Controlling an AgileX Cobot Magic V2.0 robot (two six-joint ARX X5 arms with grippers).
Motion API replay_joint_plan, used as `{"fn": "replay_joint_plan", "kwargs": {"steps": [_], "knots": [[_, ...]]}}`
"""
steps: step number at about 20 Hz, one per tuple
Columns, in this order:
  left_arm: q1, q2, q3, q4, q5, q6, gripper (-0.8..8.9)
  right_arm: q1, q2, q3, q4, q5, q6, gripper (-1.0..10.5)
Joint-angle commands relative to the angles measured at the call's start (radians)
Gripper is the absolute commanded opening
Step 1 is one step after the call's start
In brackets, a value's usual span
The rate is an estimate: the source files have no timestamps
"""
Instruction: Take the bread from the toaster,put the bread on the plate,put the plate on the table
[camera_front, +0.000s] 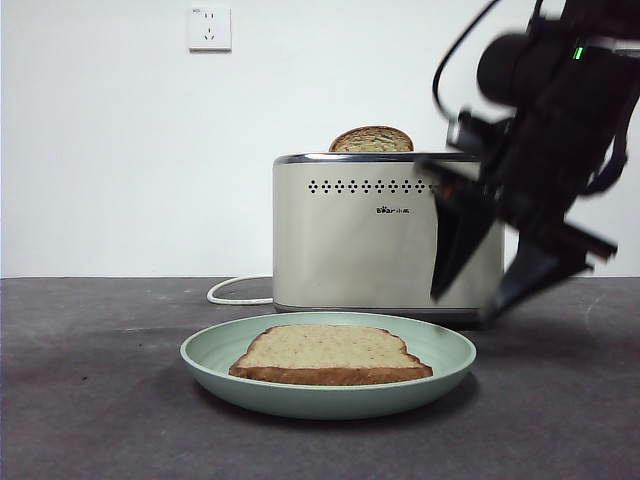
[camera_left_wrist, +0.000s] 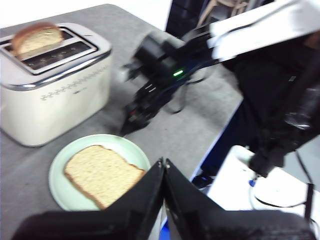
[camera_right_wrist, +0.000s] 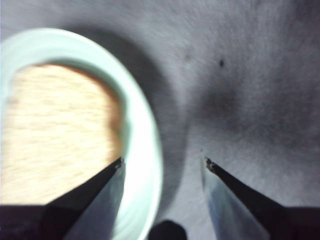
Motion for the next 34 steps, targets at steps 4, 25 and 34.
{"fn": "replay_joint_plan", "kwargs": {"steps": [4, 25, 34], "knots": [[0.003, -0.002, -0.003, 0.005, -0.023, 0.027, -0.08, 0.031, -0.290, -0.008, -0.188, -0.030, -0.093, 2.5], [0.003, -0.002, -0.003, -0.019, -0.023, 0.027, -0.08, 0.185, -0.756, -0.007, -0.491, -0.029, -0.157, 0.0], [0.003, 0.004, -0.003, -0.018, -0.022, 0.027, -0.08, 0.185, -0.758, -0.007, -0.484, 0.003, -0.126, 0.0]]}}
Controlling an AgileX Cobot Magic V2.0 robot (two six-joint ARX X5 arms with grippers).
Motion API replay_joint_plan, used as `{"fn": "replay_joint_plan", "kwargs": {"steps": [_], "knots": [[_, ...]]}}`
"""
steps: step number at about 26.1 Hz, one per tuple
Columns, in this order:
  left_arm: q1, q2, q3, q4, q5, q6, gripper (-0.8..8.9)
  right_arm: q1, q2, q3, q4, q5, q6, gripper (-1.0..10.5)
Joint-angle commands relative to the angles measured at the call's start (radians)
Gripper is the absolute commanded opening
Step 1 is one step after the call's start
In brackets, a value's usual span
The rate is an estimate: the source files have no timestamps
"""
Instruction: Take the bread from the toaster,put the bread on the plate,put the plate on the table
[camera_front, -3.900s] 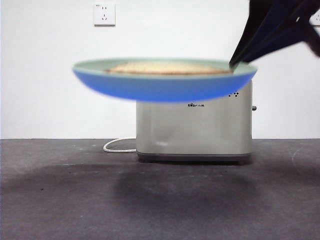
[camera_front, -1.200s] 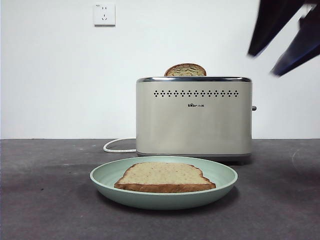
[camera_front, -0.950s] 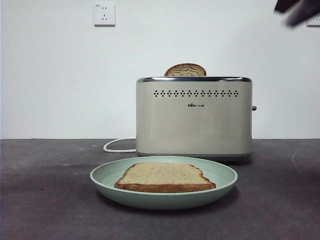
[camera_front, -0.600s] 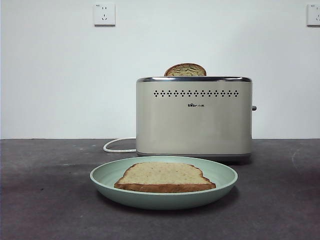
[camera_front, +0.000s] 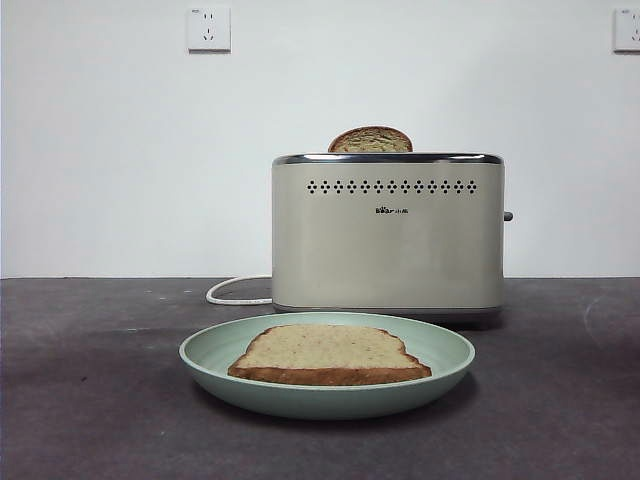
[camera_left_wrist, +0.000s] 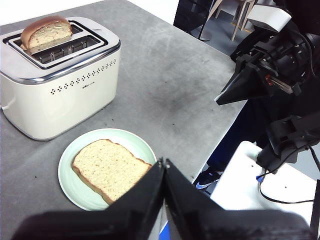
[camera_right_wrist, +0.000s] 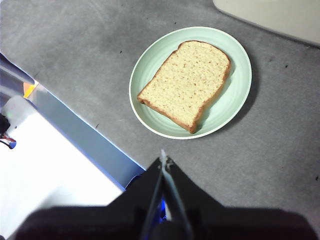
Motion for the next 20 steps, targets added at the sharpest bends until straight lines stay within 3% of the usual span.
{"fn": "replay_joint_plan", "kwargs": {"steps": [1, 3, 4, 7, 8, 10, 13, 20], "knots": [[0.003, 0.009, -0.003, 0.004, -0.002, 0.012, -0.08, 0.001, -0.003, -0.007, 0.005, 0.003, 0.010, 0.0], [0.003, 0.013, -0.003, 0.005, -0.001, 0.011, -0.08, 0.001, -0.002, -0.007, 0.005, 0.003, 0.010, 0.0], [0.002, 0.013, -0.004, 0.006, -0.004, 0.051, -0.05, 0.001, -0.002, -0.007, 0.005, 0.003, 0.010, 0.0], [0.099, -0.031, -0.027, 0.172, -0.032, 0.322, -0.04, 0.001, -0.003, -0.007, 0.005, 0.003, 0.010, 0.0], [0.156, -0.056, -0.050, 0.237, -0.018, 0.349, -0.04, 0.001, -0.003, -0.007, 0.005, 0.003, 0.010, 0.0], [0.294, -0.132, -0.150, 0.368, 0.007, 0.345, -0.04, 0.001, -0.002, -0.007, 0.005, 0.003, 0.010, 0.0], [0.429, -0.280, -0.407, 0.563, -0.055, 0.329, -0.04, 0.001, -0.002, -0.007, 0.005, 0.003, 0.010, 0.0], [0.475, -0.525, -0.866, 0.800, -0.204, 0.196, -0.04, 0.001, -0.002, -0.007, 0.005, 0.003, 0.010, 0.0]]}}
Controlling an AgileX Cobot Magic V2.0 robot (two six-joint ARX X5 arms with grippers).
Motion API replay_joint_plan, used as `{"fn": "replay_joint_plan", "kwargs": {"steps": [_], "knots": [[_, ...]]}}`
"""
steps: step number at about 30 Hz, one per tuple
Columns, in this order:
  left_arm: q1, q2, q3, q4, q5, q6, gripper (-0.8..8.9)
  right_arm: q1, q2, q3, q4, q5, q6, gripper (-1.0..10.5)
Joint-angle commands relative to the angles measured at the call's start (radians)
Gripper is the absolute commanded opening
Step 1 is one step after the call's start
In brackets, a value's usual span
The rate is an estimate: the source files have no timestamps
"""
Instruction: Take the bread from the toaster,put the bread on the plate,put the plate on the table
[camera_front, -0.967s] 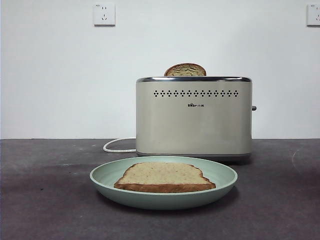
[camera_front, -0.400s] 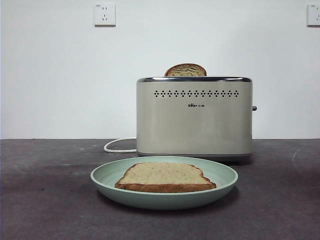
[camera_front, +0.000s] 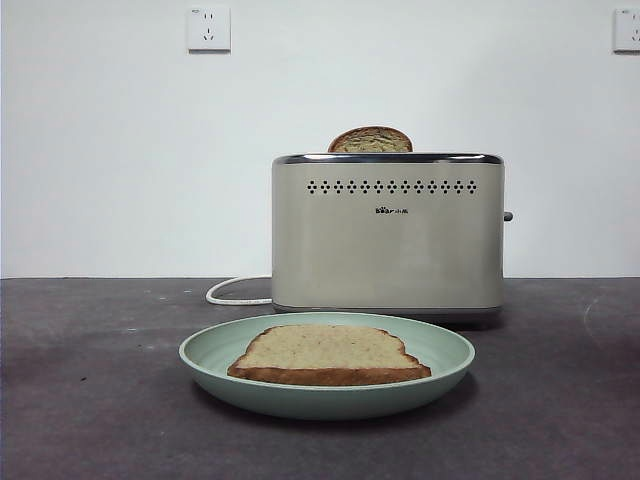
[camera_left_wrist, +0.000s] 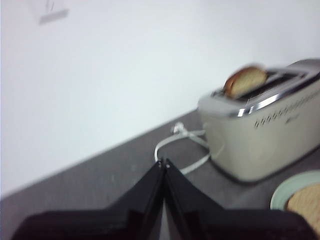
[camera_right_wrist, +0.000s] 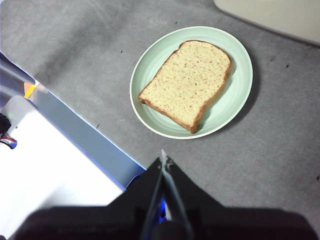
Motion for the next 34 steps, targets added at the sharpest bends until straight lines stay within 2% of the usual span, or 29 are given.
{"fn": "replay_joint_plan", "kwargs": {"steps": [1, 9, 14, 18, 34], "knots": [[0.003, -0.076, -0.157, 0.053, -0.054, -0.079, -0.04, 0.001, -0.002, -0.007, 0.005, 0.003, 0.006, 0.0], [0.003, -0.203, -0.380, 0.061, -0.144, -0.156, -0.04, 0.001, -0.002, -0.007, 0.005, 0.003, 0.006, 0.0], [0.003, -0.268, -0.460, 0.064, -0.147, -0.194, -0.04, 0.001, -0.002, -0.007, 0.005, 0.002, 0.006, 0.0], [0.003, -0.268, -0.481, 0.058, -0.149, -0.231, -0.04, 0.001, -0.002, -0.007, 0.005, 0.002, 0.006, 0.0], [0.003, -0.268, -0.481, 0.065, -0.145, -0.230, -0.04, 0.001, -0.002, -0.007, 0.005, 0.003, 0.006, 0.0]]}}
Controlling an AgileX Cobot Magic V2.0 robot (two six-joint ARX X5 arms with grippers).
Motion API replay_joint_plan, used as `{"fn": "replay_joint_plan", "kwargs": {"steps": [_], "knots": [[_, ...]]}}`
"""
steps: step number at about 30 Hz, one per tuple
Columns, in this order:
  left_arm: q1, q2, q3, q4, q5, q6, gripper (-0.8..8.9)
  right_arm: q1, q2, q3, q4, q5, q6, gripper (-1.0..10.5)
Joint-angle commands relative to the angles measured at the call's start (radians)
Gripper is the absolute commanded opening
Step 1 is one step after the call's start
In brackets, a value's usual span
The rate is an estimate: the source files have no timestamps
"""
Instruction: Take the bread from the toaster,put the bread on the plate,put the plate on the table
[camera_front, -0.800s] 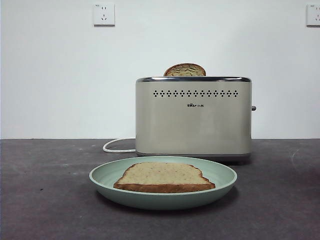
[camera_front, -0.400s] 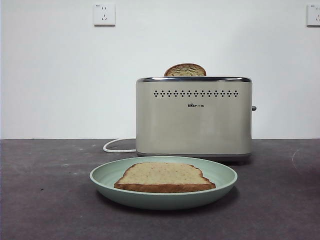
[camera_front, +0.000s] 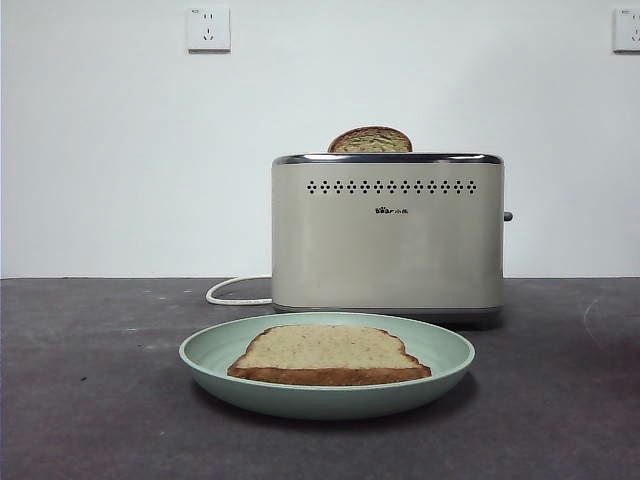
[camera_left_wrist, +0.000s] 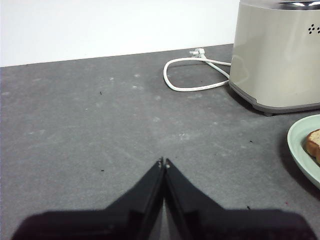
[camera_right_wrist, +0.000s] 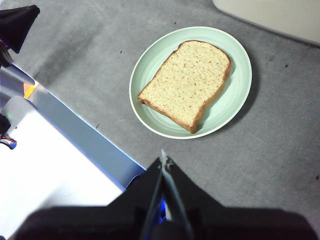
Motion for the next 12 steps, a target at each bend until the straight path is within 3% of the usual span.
{"fn": "replay_joint_plan", "kwargs": {"steps": [1, 9, 12], "knots": [[0.003, -0.003, -0.014, 0.009, 0.001, -0.006, -0.04, 0.001, -0.002, -0.007, 0.005, 0.003, 0.006, 0.0], [0.003, -0.003, -0.014, 0.009, 0.001, -0.006, -0.04, -0.004, -0.015, -0.007, 0.006, 0.008, 0.001, 0.0], [0.002, -0.003, -0.014, 0.009, 0.001, -0.006, -0.04, -0.052, -0.054, -0.008, 0.051, 0.052, -0.085, 0.0]]}}
